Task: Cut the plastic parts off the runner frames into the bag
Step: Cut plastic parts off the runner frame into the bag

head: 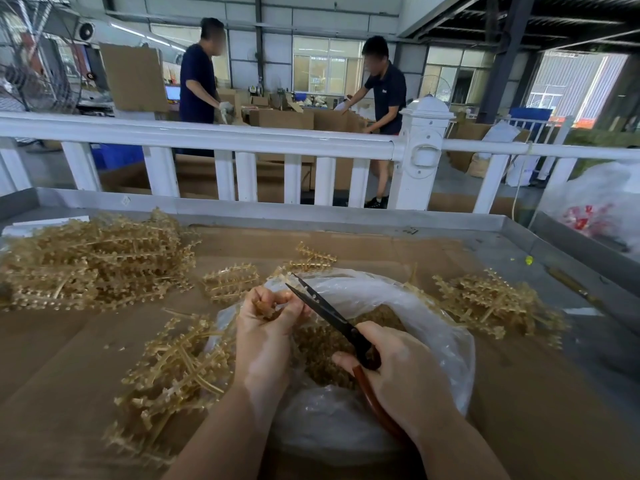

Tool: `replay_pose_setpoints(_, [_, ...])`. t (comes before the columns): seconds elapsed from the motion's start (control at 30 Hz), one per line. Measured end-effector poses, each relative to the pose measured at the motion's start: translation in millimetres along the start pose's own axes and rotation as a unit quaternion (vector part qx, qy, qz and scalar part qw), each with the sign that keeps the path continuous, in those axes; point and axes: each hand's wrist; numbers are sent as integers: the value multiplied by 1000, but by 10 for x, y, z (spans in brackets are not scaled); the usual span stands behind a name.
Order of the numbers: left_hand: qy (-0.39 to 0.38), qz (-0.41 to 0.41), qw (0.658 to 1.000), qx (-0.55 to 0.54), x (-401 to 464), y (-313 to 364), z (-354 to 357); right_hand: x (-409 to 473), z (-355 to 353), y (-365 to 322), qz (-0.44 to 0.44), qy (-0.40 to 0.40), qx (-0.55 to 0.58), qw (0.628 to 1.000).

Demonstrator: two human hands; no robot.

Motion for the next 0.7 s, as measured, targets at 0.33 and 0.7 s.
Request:
replay_pose_setpoints(0.33, [33,-18,999,-32,3,9,35,3,10,15,-3,-3,-13,1000])
replay_pose_setpoints(0.7, [32,-32,999,6,-26,39,36,-2,29,40,3,2,-31,1000])
Point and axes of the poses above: each hand's wrist, its own x-axis towards the middle knuckle, its own z-axis out of the palm, y = z × x, and after that the axes turned 15 degrees about -y, right-handed
